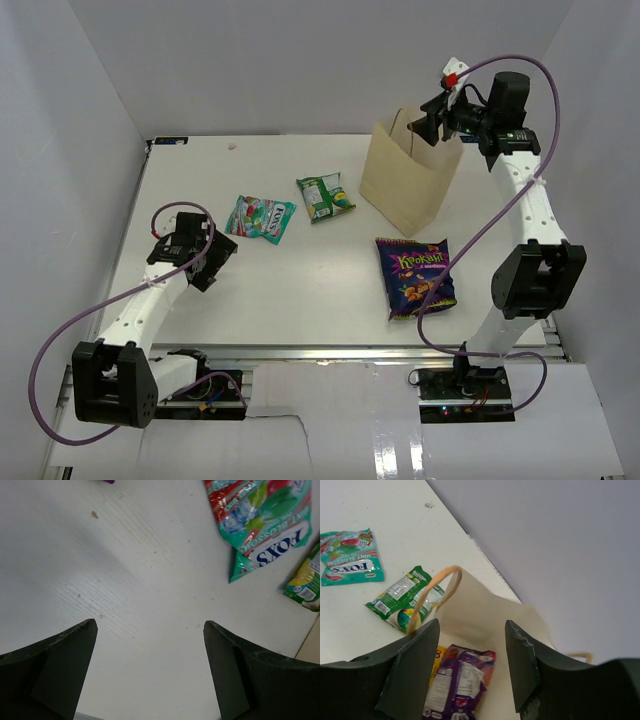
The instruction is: Place the snacks into the paper bag
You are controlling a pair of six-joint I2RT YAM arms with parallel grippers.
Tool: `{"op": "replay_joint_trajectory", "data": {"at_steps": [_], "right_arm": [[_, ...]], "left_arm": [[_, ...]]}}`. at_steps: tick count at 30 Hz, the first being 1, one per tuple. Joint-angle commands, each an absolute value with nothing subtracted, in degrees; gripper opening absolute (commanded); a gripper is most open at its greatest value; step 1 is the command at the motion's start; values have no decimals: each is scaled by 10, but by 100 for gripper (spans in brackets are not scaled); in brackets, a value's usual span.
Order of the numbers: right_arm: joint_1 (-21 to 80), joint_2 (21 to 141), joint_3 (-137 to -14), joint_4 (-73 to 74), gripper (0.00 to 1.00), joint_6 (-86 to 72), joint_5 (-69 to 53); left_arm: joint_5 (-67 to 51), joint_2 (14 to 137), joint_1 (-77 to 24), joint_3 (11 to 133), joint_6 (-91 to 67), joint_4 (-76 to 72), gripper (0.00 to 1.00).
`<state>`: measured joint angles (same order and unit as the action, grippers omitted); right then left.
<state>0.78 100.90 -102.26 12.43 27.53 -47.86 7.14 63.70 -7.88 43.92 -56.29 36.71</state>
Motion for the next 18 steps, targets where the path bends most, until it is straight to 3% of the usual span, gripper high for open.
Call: {"op": "replay_joint_trajectory", "data": {"at_steps": [1,8,13,16,18], "right_arm": [[7,953,-1044,155,62,281,-480],[-60,869,-1022,229,72,261,-548],[-76,819,-976,482,71,370,-566],[-76,780,-853,537,71,385,-489],[-76,761,-737,506,72,304,-426]], "left_arm": [[80,648,-62,460,-613,415,98],[76,659,-54,463,-577,401,98],[-99,658,-53,437,-398,298,98],[-188,641,-54,416,-371,224,98],[-229,636,-54,396,-371,165,98]]}}
